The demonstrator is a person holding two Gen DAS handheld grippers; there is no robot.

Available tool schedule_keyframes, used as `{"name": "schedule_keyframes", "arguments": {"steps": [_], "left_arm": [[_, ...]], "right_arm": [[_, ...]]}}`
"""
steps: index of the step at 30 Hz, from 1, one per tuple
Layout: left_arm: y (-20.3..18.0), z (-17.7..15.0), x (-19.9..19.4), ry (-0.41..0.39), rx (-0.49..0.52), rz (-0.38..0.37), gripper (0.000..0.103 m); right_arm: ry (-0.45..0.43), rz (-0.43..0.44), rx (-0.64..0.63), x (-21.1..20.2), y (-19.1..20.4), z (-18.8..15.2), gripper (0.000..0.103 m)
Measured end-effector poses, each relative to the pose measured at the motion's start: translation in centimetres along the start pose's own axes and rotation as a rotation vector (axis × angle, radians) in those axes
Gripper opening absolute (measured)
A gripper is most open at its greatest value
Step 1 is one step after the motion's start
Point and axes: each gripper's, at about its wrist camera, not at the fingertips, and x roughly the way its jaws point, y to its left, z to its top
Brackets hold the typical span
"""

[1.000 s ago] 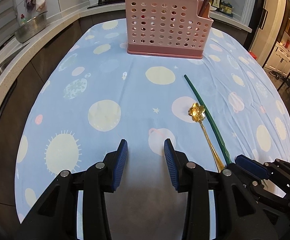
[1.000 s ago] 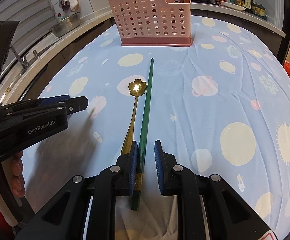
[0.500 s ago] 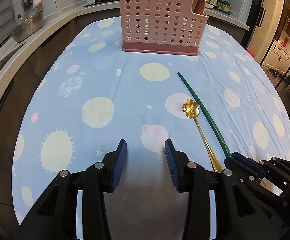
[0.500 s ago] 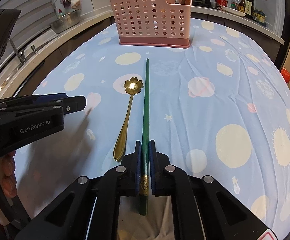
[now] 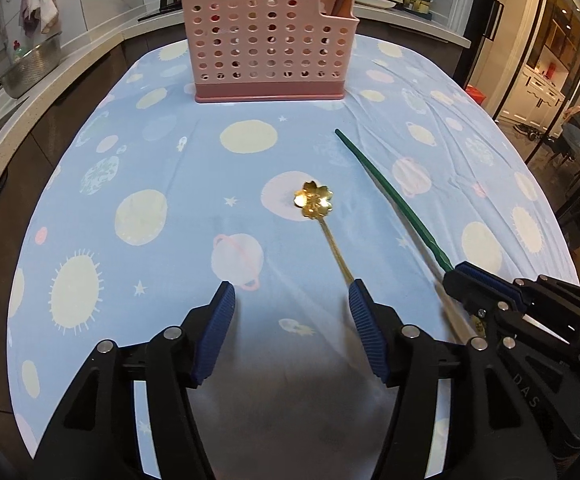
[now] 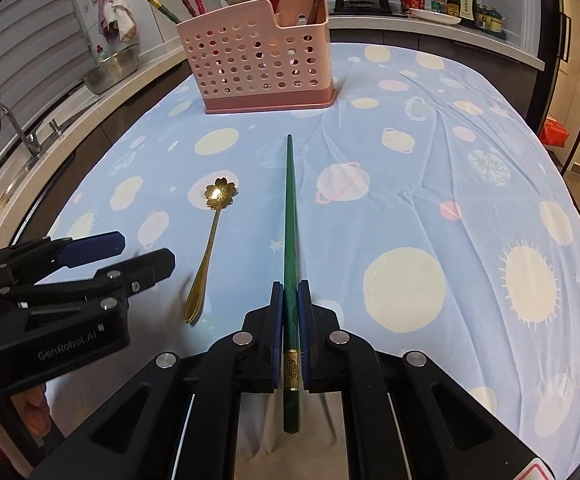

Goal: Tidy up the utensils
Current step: 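Close the left tool on the gold spoon's handle while the right tool holds the green chopstick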

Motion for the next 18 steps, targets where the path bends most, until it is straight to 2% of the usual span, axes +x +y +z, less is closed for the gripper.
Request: {"name": "schedule_keyframes", "arguments": {"steps": [9,13,18], "left_arm": [[-3.1,-1.5,1.3,0.044,0.061,-0.047,0.060],[-2.8,-1.7,1.4,0.038,0.057,-0.035,0.050],[-1.6,-1.7,1.1,0.037,0.034,-0.043,0.029]], "right_arm": [[0.001,-0.004,0.029,-0.3,-1.6,-0.5,0.007],[0.004,0.005,0.031,-0.2,-1.6,-0.7,0.007],[0.011,0.020,0.031,0.0,-1.5,-0.8,0.007]]}}
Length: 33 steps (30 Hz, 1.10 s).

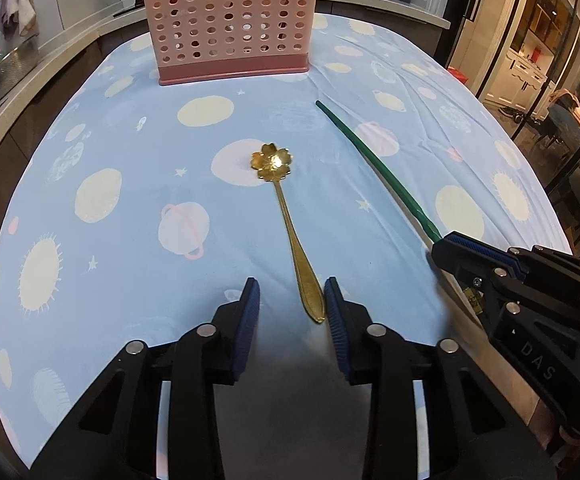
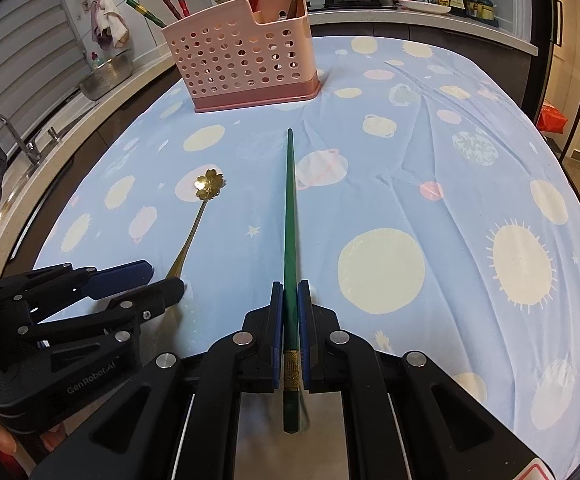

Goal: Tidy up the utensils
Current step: 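Close the left tool on the gold spoon's handle while the right tool holds the green chopstick, then lift the gold spoon and green chopstick and carry them over the pink holder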

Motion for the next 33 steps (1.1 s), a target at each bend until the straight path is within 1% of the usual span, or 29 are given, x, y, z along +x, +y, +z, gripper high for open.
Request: {"name": "schedule_keyframes", "arguments": {"steps": [4,7,14,20,28,33], "left_arm": [[0.8,-0.1,-0.2,0.008,-0.027,-0.040,0.010],[1.5,-0.1,-0.3,0.015,-0.052,-0.072,0.010],[2.1,0.3,-1.2,-0.001,-0.067,-0.080,0.010],[2.5,1.3,-3.2,-0.053,-0.066,-0.073,0.010],[3.3,3.3,-5.2,-0.119,-0.072,-0.063,0.010],[3.6,4.6,-6.4,-0.166,-0.056,-0.048,0.009]], "right_arm": [[0.001,0.007,-0.001,0.1,0.2,0.0,0.007],[-0.002,0.009,-0.004,0.0,0.4,0.0,0.007],[-0.009,0.014,-0.008,-0.3,0.7,0.2,0.007],[-0.030,0.030,-0.013,-1.1,1.2,0.8,0.007],[-0.076,0.052,-0.018,-2.5,1.7,2.2,0.007],[-0.112,0.067,-0.021,-3.6,1.9,3.4,0.007]]}}
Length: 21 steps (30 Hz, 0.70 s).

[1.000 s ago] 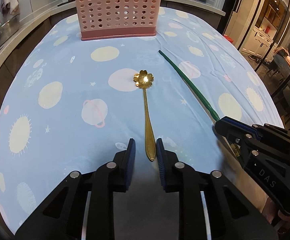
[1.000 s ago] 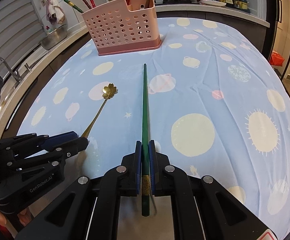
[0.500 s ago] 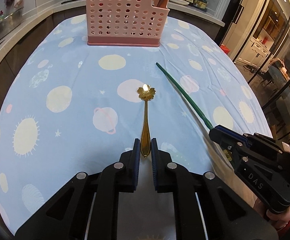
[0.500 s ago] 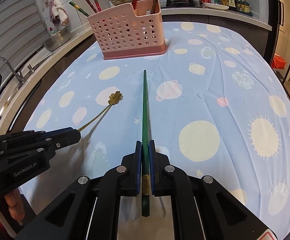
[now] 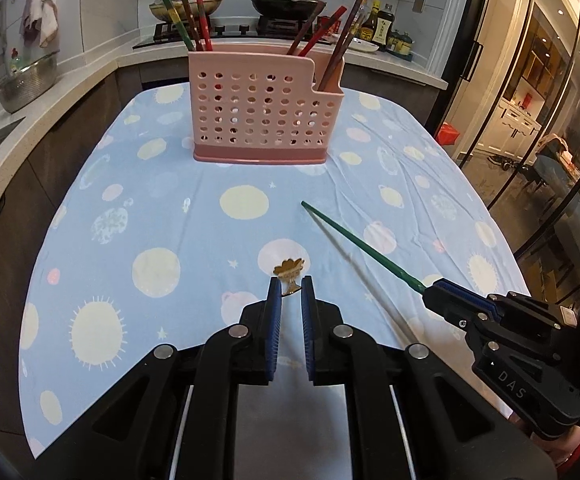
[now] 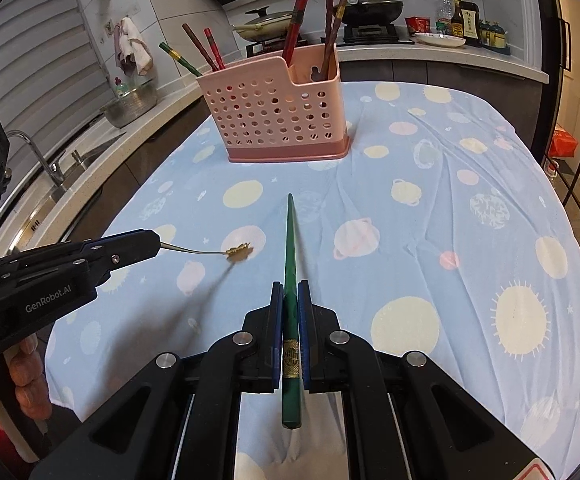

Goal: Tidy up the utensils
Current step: 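Lift the gold spoon and green chopstick and carry them over the pink holder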

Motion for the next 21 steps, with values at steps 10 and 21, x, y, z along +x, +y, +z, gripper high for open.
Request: {"name": "schedule_keyframes", "arguments": {"steps": [10,21], "left_arm": [[0.2,1.9,-0.4,-0.039,0.019,0.011,0.000],[0.7,4.2,-1.7,-0.091,0.017,0.018,0.001]], "right_arm": [[-0.084,0.008,-0.027,-1.5,0.7,3.0,0.007],[-0.165,0.030,-0.040,-2.9,1.1,6.5,0.007]]}}
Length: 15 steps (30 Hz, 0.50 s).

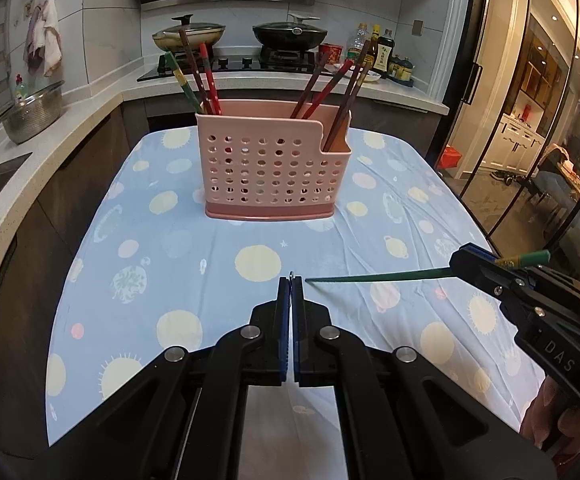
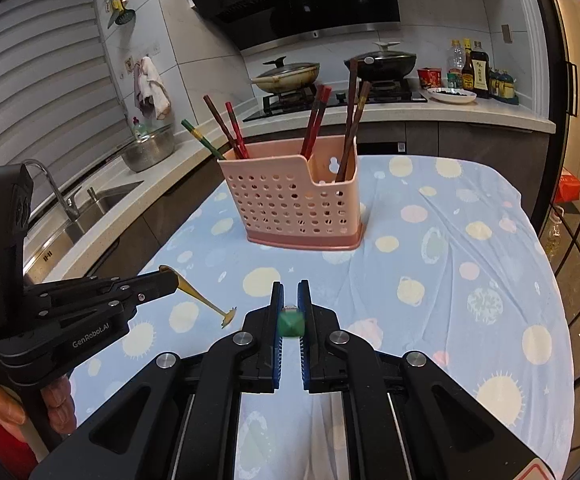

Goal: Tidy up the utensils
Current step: 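Lift the gold spoon and green chopstick and carry them over the pink holder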

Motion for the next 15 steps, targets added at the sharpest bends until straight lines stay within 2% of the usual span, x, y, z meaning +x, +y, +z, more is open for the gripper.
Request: {"name": "schedule_keyframes", "arguments": {"steps": [8,15], "left_arm": [[0.1,3.9,-1.5,-0.075,0.019,-0.008,0.001],[0.2,9.6,-2.9,-0.172,0.042,-0.008,0.001]], "right_arm": [[-0.069,0.007,-0.024,-0.1,0.2,4.7,0.007],[-0.158,0.023,-0.022,0.0,0.3,10.5,0.007]]}}
